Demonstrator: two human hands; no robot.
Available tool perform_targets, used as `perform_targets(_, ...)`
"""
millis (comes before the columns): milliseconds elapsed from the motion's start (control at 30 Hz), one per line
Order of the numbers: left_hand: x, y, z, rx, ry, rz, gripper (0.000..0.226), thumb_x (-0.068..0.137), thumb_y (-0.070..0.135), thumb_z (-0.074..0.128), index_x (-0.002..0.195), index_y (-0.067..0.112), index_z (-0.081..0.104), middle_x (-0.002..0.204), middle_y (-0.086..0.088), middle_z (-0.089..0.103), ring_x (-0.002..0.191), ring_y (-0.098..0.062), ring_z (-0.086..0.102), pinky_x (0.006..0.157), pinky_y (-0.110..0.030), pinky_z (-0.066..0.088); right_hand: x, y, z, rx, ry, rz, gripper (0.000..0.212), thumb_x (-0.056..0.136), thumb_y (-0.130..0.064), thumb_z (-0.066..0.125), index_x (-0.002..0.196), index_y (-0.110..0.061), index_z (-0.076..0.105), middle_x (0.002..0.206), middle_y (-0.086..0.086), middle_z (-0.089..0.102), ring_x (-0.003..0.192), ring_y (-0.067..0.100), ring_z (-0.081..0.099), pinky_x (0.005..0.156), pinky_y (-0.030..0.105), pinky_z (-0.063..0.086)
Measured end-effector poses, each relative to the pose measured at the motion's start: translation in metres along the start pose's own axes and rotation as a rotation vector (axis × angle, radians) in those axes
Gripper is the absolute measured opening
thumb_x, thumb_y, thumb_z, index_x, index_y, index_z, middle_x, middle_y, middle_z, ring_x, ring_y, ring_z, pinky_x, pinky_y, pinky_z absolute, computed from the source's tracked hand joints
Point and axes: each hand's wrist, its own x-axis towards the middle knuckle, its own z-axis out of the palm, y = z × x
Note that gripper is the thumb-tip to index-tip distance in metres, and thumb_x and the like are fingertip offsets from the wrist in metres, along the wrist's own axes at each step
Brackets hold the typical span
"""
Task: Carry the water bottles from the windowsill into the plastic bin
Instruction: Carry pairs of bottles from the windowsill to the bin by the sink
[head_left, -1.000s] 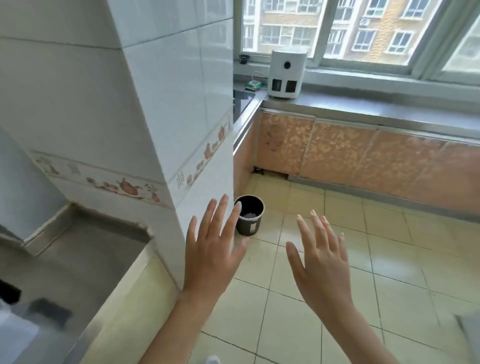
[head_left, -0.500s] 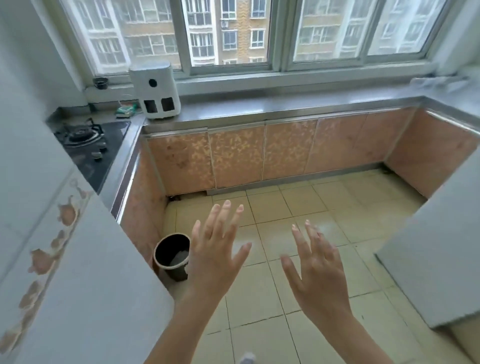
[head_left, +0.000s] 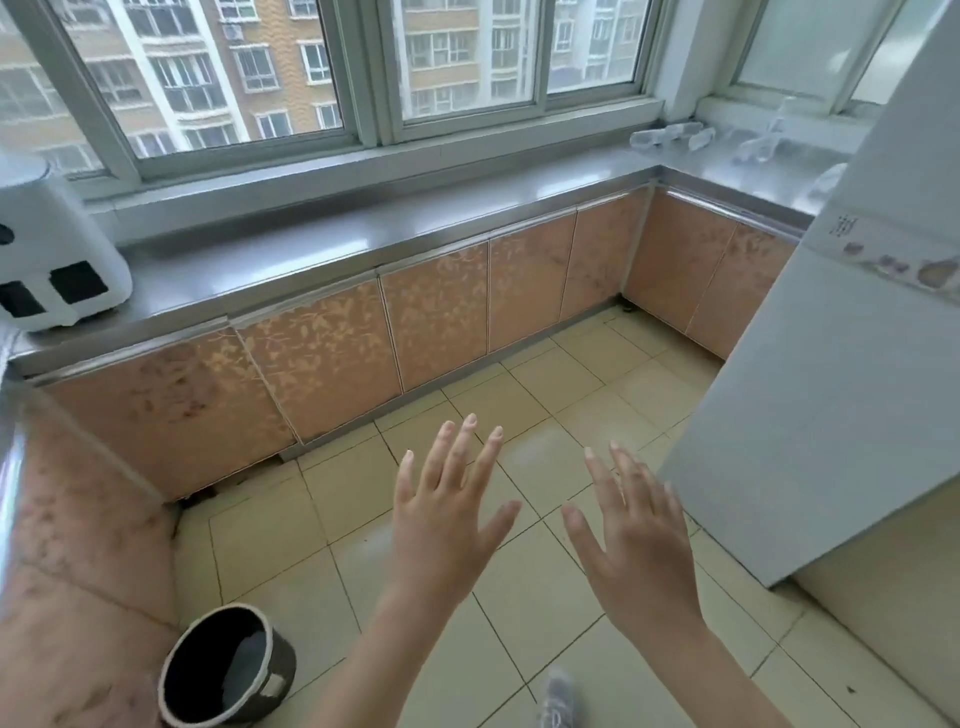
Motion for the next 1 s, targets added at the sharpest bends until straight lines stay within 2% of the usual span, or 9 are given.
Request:
perform_targets(200,0.119,0.014,0.061,0.003,-0.021,0.068,0.069,0.089,0.062,0.039,0.149,0.028,0.040,0.157,0.001,0.039,0.145,-0.018,0.028,0.112,-0.051,0.034,0.103,0.054,0.024,0.009,0.011,0.070,0.061,0.092,-0.055,0.029,0.144,-0.024,0.039,0.152,0.005,0.037,0.140,0.023,0.032,0.112,0.050,0.023)
perform_targets(333,0.204,0.020,0.093,0.031,-0.039,0.103,0.070,0.090,0.062,0.037,0.150,0.027,0.039,0.158,0.000,0.038,0.145,-0.018,0.025,0.111,-0.049,0.023,0.183,0.085,0.031,0.009,0.043,0.071,0.060,0.091,-0.053,0.032,0.142,-0.022,0.043,0.150,0.008,0.040,0.139,0.024,0.032,0.110,0.052,0.027)
perform_targets(600,0.347,0.033,0.143,0.077,-0.029,0.128,0.071,0.089,0.064,0.035,0.149,0.026,0.042,0.157,0.000,0.040,0.144,-0.019,0.026,0.111,-0.048,0.022,0.320,0.134,0.041,-0.035,0.039,0.068,0.060,0.091,-0.053,0.033,0.140,-0.023,0.045,0.151,0.008,0.039,0.138,0.026,0.035,0.109,0.053,0.031)
perform_targets(800,0.469,0.034,0.189,0.028,0.001,0.155,0.071,0.087,0.063,0.039,0.149,0.029,0.041,0.157,0.002,0.040,0.144,-0.017,0.025,0.111,-0.047,0.020,0.425,0.172,0.063,-0.076,0.014,0.114,0.061,0.092,-0.056,0.028,0.141,-0.023,0.044,0.150,0.008,0.040,0.138,0.027,0.037,0.109,0.053,0.030)
perform_targets(933,0.554,0.031,0.231,-0.001,-0.017,0.194,0.071,0.087,0.063,0.039,0.148,0.027,0.044,0.156,0.001,0.042,0.143,-0.017,0.026,0.110,-0.047,0.021,0.503,0.198,0.083,-0.126,0.004,0.169,0.068,0.094,-0.061,0.012,0.141,-0.023,0.043,0.150,0.008,0.040,0.138,0.026,0.036,0.109,0.054,0.030)
perform_targets(1000,0.594,0.031,0.247,-0.035,-0.030,0.202,0.070,0.087,0.063,0.038,0.147,0.027,0.045,0.155,0.001,0.044,0.143,-0.016,0.027,0.110,-0.047,0.022,0.543,0.210,0.088,-0.138,0.018,0.206,0.068,0.093,-0.061,0.012,0.142,-0.024,0.042,0.151,0.007,0.039,0.139,0.024,0.034,0.110,0.054,0.028)
